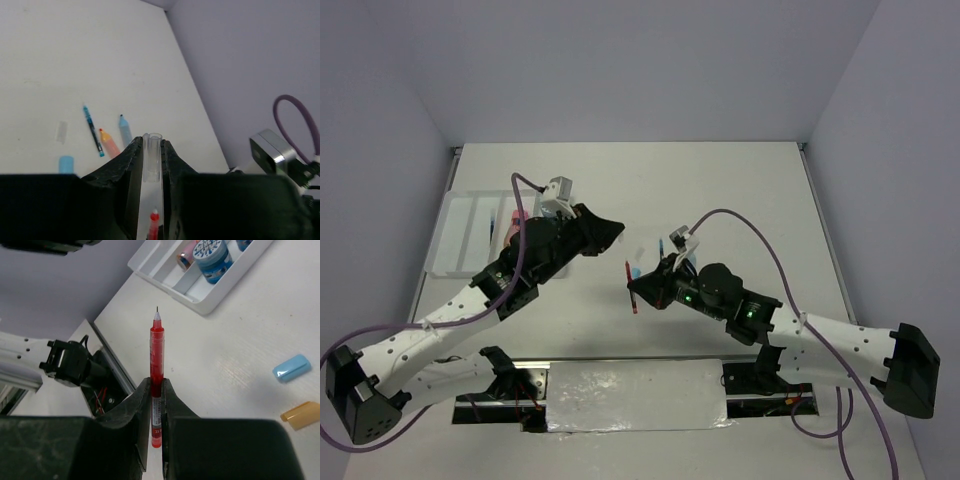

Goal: Sort the stationery into containers
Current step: Close the pen cap on the pen.

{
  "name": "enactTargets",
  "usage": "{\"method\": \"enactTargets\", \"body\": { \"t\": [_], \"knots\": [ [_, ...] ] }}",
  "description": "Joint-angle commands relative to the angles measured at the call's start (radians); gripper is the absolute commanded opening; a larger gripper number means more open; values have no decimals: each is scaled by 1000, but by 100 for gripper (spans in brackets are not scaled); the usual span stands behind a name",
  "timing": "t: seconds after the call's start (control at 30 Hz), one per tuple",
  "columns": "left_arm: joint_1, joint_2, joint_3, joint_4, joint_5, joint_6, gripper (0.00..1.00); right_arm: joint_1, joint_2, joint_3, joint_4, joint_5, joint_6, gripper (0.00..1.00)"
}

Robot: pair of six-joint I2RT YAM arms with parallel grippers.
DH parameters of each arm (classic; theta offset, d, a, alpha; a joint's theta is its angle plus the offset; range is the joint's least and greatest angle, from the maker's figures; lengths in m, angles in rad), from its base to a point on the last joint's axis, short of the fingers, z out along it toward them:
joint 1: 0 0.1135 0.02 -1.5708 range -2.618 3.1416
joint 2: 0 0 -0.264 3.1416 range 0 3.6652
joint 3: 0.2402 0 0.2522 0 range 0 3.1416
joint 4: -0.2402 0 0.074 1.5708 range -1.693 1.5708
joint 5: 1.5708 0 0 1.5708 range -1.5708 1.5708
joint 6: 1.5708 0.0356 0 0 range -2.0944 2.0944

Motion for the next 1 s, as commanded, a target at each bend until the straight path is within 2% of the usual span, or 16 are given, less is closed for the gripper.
{"method": "enactTargets", "body": {
  "t": [0.0,0.37,0.97],
  "knots": [
    [-12,-50,-17,137,70,-9,2,11,24,74,72,90,-15,0],
    [-15,-64,-36,173,111,42,3,14,69,146,24,108,-29,0],
    [-15,-76,-36,147,57,97,3,30,49,146,38,75,-31,0]
  ]
}}
